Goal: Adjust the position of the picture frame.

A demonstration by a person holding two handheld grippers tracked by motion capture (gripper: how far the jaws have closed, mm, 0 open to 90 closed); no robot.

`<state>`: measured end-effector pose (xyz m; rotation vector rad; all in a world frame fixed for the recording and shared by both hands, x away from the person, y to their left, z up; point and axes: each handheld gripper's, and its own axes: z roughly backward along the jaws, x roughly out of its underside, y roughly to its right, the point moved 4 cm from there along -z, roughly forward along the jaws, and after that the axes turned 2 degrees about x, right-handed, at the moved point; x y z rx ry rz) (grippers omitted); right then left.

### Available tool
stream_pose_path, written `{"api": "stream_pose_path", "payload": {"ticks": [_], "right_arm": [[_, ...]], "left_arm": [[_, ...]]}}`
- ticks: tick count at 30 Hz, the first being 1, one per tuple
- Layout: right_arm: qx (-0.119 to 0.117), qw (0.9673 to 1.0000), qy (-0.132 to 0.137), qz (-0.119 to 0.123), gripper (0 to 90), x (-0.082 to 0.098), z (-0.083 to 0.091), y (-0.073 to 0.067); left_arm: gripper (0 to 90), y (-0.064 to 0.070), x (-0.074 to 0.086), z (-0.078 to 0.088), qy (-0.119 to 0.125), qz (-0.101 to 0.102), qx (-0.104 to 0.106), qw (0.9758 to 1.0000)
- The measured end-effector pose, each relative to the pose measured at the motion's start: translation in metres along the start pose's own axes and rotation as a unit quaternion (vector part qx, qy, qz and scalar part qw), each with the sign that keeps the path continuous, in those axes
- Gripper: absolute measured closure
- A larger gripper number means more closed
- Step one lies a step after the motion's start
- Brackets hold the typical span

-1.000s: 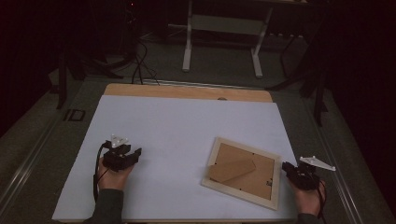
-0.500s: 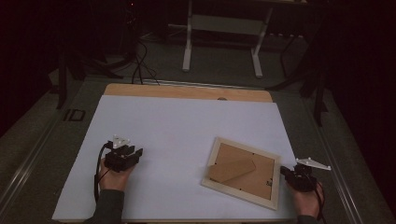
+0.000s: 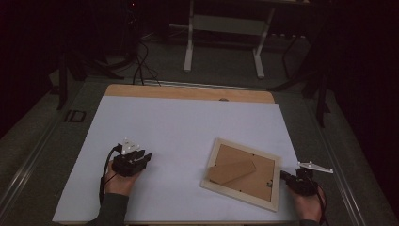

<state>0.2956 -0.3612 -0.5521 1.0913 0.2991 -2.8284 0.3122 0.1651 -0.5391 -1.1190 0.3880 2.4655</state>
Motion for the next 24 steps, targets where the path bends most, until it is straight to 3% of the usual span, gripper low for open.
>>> {"api": "stream_pose_path", "payload": {"ticks": [10,12,19,24], "right_arm": [[-0.014,0.9998,-0.009,0.012,90.0,0.003,0.0,-0.01],[-0.027,0.9994,-0.011,0.02,90.0,0.003,-0.001,-0.016],[-0.038,0.9986,-0.014,0.034,90.0,0.002,-0.005,-0.026],[-0.047,0.9982,-0.015,0.033,90.0,0.002,-0.006,-0.03]], "left_arm": [[67.5,0.009,0.0,-0.002,-0.002,-0.009,0.028,0.9996],[67.9,0.013,0.0,-0.003,0.002,-0.015,0.037,0.9992],[73.4,0.028,0.0,-0.006,-0.004,-0.043,0.055,0.9976],[80.1,0.036,0.0,-0.007,0.001,-0.062,0.064,0.996]]}}
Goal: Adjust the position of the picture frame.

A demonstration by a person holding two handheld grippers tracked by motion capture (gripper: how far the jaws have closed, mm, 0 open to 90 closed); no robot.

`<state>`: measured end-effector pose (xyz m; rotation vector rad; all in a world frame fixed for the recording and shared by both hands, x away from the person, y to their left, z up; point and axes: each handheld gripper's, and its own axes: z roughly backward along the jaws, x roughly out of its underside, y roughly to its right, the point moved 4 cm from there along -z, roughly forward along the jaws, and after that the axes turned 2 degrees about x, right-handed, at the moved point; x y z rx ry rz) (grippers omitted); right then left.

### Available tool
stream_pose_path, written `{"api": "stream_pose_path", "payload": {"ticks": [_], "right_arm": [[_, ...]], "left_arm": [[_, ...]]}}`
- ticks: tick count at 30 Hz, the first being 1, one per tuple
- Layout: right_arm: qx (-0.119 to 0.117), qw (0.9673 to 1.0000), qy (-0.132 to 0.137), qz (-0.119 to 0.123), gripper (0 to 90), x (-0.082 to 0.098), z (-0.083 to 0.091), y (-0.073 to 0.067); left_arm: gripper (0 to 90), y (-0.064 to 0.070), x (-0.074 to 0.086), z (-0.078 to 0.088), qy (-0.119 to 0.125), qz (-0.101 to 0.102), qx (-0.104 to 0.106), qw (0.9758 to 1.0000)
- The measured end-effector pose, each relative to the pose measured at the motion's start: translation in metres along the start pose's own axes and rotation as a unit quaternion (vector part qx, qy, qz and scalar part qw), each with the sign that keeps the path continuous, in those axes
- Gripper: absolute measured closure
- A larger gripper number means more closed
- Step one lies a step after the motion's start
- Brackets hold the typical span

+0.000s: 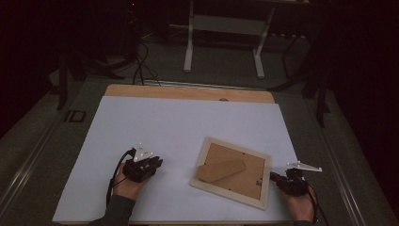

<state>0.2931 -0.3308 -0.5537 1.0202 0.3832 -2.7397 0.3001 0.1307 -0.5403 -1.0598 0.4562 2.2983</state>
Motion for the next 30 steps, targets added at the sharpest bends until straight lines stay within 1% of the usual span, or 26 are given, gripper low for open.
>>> {"api": "stream_pose_path", "payload": {"ticks": [2,3,7,8,13,17,20,23,25,28,30], "right_arm": [[-0.005,1.0,-0.001,0.003,90.0,0.0,-0.001,-0.002],[-0.008,0.9999,-0.001,0.01,90.0,-0.001,-0.002,-0.005],[-0.012,0.9998,-0.002,0.017,90.0,-0.002,-0.004,-0.009],[-0.013,0.9998,-0.003,0.016,90.0,-0.002,-0.004,-0.01],[-0.02,0.9994,-0.003,0.027,90.0,-0.003,-0.006,-0.016],[-0.028,0.9992,-0.002,0.027,90.0,-0.003,-0.007,-0.02],[-0.031,0.9989,-0.002,0.034,90.0,-0.004,-0.008,-0.022],[-0.033,0.9989,-0.003,0.035,90.0,-0.004,-0.008,-0.023],[-0.04,0.9986,-0.004,0.035,90.0,-0.004,-0.007,-0.023],[-0.04,0.9985,-0.005,0.038,90.0,-0.004,-0.006,-0.023],[-0.037,0.9983,-0.006,0.043,90.0,-0.004,-0.006,-0.024]], "left_arm": [[82.9,0.002,0.0,-0.001,-0.002,-0.004,0.004,1.0],[84.5,0.003,0.0,-0.002,-0.003,-0.006,0.006,1.0],[86.1,0.007,0.0,-0.004,-0.007,-0.01,0.014,0.9998],[86.6,0.008,0.0,-0.005,-0.008,-0.01,0.016,0.9998],[87.1,0.011,0.0,-0.009,-0.017,-0.018,0.022,0.9994],[87.1,0.013,0.0,-0.011,-0.022,-0.022,0.029,0.9991],[87.0,0.014,0.001,-0.013,-0.024,-0.022,0.032,0.9989],[87.0,0.014,0.001,-0.014,-0.026,-0.023,0.035,0.9988],[87.0,0.015,0.001,-0.016,-0.028,-0.025,0.037,0.9986],[87.0,0.017,0.001,-0.017,-0.029,-0.026,0.039,0.9985],[87.0,0.019,0.001,-0.019,-0.035,-0.032,0.042,0.998]]}}
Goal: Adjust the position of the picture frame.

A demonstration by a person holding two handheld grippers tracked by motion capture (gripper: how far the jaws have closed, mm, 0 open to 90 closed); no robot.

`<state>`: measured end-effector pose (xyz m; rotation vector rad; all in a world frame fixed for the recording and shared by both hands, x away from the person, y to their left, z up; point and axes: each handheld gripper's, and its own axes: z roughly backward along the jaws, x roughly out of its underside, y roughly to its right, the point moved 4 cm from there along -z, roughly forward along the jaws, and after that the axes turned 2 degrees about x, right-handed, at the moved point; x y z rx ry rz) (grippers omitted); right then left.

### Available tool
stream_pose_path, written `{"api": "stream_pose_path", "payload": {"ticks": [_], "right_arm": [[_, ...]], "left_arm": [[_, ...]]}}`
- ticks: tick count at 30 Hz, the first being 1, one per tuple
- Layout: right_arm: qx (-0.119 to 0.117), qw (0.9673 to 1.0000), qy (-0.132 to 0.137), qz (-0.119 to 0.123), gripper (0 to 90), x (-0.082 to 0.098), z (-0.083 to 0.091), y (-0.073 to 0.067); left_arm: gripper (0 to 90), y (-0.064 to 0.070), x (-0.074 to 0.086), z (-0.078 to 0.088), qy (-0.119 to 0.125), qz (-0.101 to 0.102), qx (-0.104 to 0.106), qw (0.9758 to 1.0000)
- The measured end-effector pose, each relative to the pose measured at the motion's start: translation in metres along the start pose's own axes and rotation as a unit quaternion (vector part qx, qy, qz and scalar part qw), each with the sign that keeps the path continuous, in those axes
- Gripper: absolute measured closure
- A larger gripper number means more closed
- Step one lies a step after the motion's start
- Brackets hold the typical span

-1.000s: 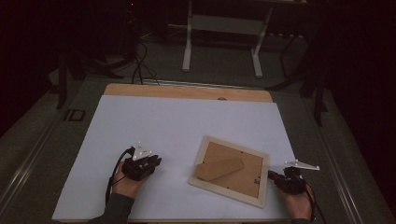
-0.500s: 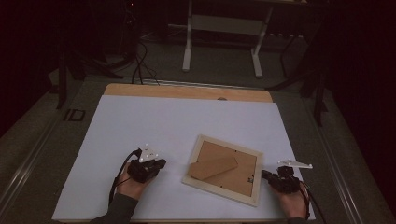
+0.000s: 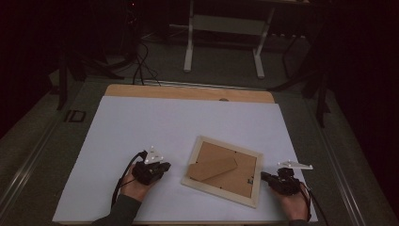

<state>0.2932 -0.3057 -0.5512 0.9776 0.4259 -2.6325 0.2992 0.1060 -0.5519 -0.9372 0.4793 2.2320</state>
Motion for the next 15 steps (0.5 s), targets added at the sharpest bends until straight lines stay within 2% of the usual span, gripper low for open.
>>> {"api": "stream_pose_path", "payload": {"ticks": [9,15], "right_arm": [[-0.008,0.9999,0.0,0.006,90.0,-0.001,-0.003,-0.008],[-0.014,0.9998,0.0,0.01,90.0,-0.002,-0.005,-0.013]], "left_arm": [[86.5,0.013,-0.001,-0.012,-0.02,-0.021,0.019,0.9994],[86.5,0.012,-0.001,-0.014,-0.025,-0.018,0.021,0.9993]]}}
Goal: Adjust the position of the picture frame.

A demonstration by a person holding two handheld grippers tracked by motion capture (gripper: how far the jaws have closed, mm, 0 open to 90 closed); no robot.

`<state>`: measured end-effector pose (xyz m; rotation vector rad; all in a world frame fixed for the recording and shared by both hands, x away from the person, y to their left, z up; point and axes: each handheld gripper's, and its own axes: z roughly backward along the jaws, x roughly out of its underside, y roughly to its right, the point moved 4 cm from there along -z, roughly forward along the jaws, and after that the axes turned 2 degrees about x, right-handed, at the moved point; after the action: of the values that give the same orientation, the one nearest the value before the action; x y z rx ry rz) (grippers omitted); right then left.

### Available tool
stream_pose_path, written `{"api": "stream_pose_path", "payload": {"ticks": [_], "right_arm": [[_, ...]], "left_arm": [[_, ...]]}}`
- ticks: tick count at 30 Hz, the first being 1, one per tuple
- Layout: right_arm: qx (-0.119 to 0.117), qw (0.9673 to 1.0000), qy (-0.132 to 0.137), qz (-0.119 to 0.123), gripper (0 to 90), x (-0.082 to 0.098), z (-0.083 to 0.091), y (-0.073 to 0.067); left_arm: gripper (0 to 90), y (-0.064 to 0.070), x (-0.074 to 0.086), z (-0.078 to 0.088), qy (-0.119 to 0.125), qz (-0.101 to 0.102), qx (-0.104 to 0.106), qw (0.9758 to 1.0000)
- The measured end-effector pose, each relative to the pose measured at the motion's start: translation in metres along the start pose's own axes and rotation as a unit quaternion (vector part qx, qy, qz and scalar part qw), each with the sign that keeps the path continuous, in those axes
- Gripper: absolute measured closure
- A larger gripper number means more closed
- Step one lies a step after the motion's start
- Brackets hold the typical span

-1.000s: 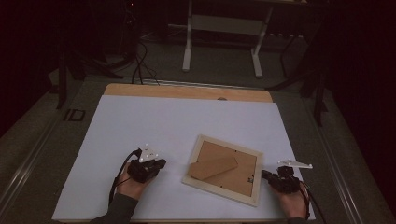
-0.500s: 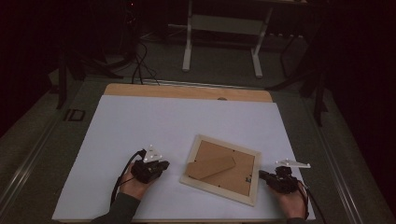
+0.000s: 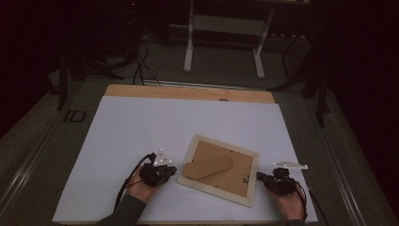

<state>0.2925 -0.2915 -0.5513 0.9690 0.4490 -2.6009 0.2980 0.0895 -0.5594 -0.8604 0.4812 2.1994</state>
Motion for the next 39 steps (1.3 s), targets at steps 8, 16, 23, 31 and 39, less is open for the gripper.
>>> {"api": "stream_pose_path", "payload": {"ticks": [8,16,23,31,39], "right_arm": [[-0.01,0.9999,-0.002,0.003,90.0,-0.001,-0.002,-0.007],[-0.02,0.9997,-0.008,0.01,90.0,-0.001,-0.002,-0.013],[-0.032,0.9989,-0.032,0.013,90.0,0.001,-0.001,-0.013],[-0.036,0.9979,-0.051,0.02,90.0,0.003,0.001,-0.013],[-0.036,0.9958,-0.078,0.03,90.0,0.006,-0.001,-0.015]], "left_arm": [[85.8,0.002,-0.001,-0.002,-0.003,0.0,0.002,1.0],[87.0,0.0,0.001,-0.003,-0.012,-0.001,-0.001,0.9999],[87.2,-0.001,0.001,-0.003,-0.015,0.0,0.002,0.9999],[86.9,-0.001,0.001,-0.003,-0.015,0.001,0.001,0.9999],[87.2,-0.001,0.001,-0.003,-0.014,0.003,0.002,0.9999]]}}
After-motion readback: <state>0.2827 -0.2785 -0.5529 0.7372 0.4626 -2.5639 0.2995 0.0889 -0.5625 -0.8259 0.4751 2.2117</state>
